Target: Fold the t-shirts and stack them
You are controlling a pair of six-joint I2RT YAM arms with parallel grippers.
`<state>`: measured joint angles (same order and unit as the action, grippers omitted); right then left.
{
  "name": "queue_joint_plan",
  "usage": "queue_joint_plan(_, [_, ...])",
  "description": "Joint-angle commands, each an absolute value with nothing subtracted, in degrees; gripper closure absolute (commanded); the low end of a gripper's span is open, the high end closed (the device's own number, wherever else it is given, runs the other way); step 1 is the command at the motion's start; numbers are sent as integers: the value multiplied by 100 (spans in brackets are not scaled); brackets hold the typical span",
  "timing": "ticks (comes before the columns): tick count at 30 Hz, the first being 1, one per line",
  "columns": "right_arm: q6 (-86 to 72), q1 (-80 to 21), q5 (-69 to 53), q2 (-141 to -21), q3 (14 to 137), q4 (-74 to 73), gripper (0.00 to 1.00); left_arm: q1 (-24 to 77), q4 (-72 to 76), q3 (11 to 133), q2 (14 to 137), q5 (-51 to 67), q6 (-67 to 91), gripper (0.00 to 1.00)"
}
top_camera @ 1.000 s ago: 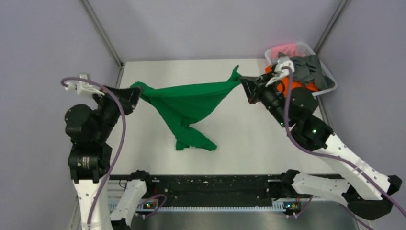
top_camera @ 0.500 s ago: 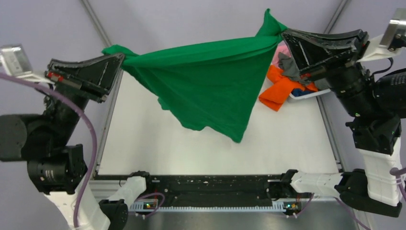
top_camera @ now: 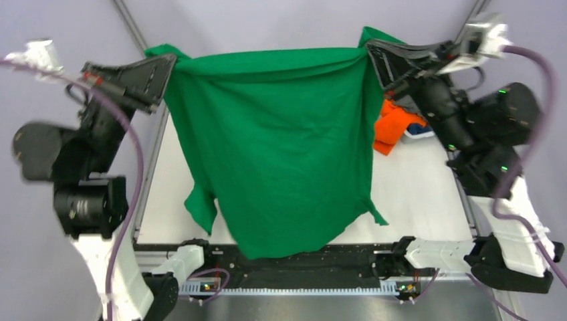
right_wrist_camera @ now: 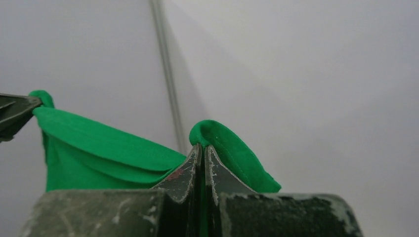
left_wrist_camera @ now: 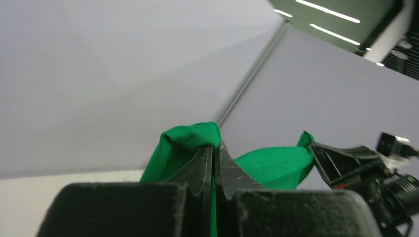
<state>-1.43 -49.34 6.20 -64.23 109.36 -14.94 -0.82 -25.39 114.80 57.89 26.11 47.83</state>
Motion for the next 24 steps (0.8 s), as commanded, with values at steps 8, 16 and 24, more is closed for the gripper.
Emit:
queue_joint_plan(8, [619,-4090,3296,-8610,9353,603,100,-36,-2461,10843,9141,941,4177,100])
queue_joint_plan(16, [-837,-2655,1453,-11925,10395,754,100,-31,-2662,13280,13230,669,4270,82])
queue_joint_plan(24, [-1503,-2048,241,-13377,11900,374,22,260,-1956,13210,13749,659,4302,1])
